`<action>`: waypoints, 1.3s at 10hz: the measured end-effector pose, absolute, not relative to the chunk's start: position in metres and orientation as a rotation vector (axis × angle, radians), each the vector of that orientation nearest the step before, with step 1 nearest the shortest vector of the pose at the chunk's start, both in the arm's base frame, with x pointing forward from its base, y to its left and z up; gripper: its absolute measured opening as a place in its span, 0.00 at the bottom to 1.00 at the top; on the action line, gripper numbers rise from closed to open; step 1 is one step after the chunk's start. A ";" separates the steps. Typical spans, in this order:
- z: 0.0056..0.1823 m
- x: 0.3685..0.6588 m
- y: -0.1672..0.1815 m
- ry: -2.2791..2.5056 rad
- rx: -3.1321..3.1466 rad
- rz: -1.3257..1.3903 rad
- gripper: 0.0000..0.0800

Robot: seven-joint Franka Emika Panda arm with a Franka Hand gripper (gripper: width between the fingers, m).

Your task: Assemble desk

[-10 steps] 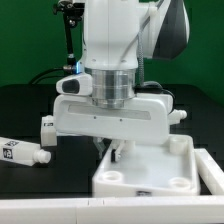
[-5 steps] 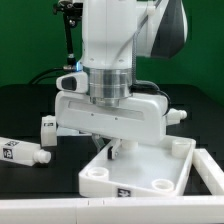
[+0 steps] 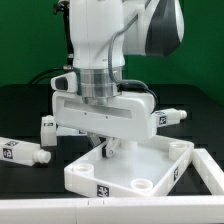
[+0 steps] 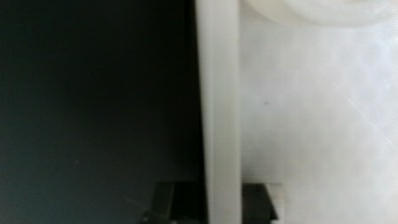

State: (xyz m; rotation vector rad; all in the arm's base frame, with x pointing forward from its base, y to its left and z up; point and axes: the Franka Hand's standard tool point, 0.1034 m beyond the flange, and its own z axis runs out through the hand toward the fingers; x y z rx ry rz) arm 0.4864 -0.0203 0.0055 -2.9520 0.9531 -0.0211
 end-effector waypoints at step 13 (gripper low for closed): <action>0.005 0.517 0.029 2.101 -2.183 0.060 0.07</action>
Offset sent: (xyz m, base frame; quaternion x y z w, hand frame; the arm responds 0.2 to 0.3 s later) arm -0.0126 0.0179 -0.0071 0.1085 -0.0662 0.2972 0.9463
